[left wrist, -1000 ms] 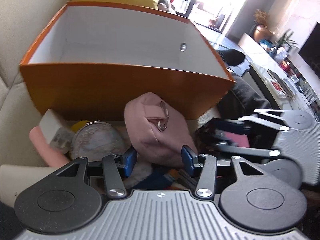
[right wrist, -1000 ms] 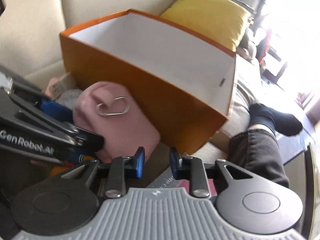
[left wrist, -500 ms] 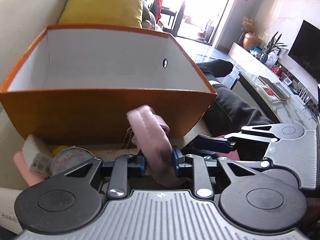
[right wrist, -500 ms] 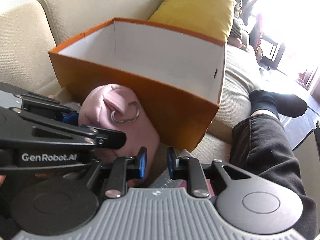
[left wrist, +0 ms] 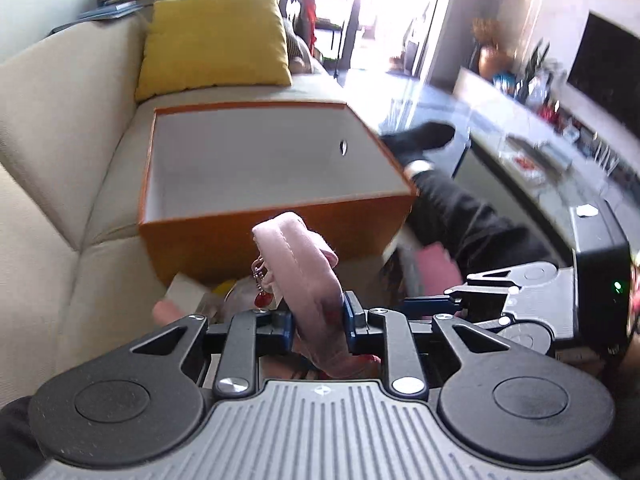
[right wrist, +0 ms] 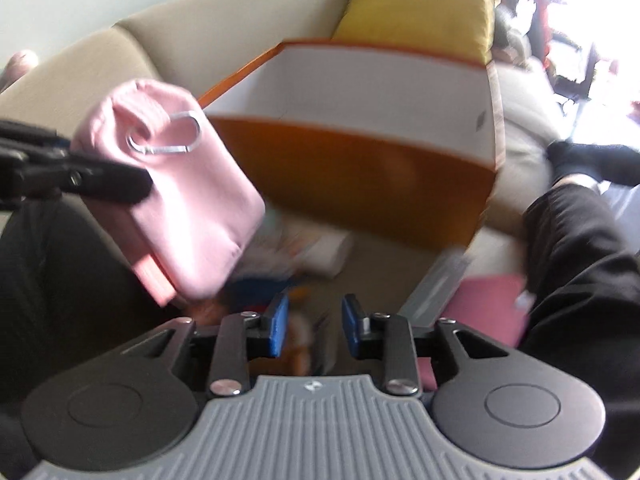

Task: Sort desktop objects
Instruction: 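Lift the pink pouch with the left gripper while the right gripper grasps the plush doll, then lower the pouch and doll into the orange box with both grippers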

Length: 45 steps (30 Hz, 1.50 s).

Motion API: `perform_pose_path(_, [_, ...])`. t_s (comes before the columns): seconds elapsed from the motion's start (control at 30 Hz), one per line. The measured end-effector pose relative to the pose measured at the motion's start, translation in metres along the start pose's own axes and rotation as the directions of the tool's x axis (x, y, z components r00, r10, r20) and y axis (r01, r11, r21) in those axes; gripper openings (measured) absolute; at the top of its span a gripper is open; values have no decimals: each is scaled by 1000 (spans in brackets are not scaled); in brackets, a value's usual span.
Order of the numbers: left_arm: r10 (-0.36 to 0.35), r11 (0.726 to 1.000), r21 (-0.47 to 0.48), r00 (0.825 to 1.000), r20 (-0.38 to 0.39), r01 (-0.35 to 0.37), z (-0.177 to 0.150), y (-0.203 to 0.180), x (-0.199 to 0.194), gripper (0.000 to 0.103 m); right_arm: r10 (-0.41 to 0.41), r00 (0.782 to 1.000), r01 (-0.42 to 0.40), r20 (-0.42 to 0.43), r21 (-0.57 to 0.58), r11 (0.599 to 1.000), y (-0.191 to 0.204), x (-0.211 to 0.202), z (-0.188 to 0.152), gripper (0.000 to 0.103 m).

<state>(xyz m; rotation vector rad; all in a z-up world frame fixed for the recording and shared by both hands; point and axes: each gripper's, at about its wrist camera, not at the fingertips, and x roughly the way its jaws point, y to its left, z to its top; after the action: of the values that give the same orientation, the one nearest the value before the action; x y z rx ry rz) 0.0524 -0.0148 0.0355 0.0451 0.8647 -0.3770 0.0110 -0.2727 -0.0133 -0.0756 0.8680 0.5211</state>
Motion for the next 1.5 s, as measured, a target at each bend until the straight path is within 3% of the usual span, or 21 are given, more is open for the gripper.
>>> perform_pose_path(0.23, [3,997,75,987,-160,9,-15,-7,26,28,51,996,-52,-77,-6,999,15,16,-13,38])
perform_pose_path(0.37, [0,1000,22,993,-120,3,-19,-1,38,34,35,994,-35,-100,3,999,10,28,-16,46])
perform_pose_path(0.43, [22,1000,4,996,-81,-22,-20,1,43,38,52,992,-49,-112,32,998,6,34,-18,53])
perform_pose_path(0.5, [59,998,-9,997,-47,-59,-23,1,47,42,84,989,-76,-123,71,995,-1,41,-18,53])
perform_pose_path(0.53, [89,996,-4,995,-41,-89,-26,0,50,49,107,986,-95,-127,95,991,-4,44,-18,53])
perform_pose_path(0.63, [159,987,15,983,-87,-158,-34,-4,60,55,136,982,-117,-133,144,983,-9,51,-21,54])
perform_pose_path(0.87, [130,986,-80,971,-203,-148,-50,2,53,69,139,982,-121,-131,143,982,-7,52,-22,54])
perform_pose_path(1.0, [109,982,-130,977,-183,-134,-60,7,48,68,124,984,-109,-126,120,987,-3,46,-23,53])
perform_pose_path(1.23, [91,976,-185,989,-113,-111,-69,10,34,52,109,988,-95,-113,117,989,-1,41,-23,47])
perform_pose_path(1.5, [91,988,-122,996,-7,-91,-39,3,18,45,14,1000,-16,18,103,995,0,6,-8,44])
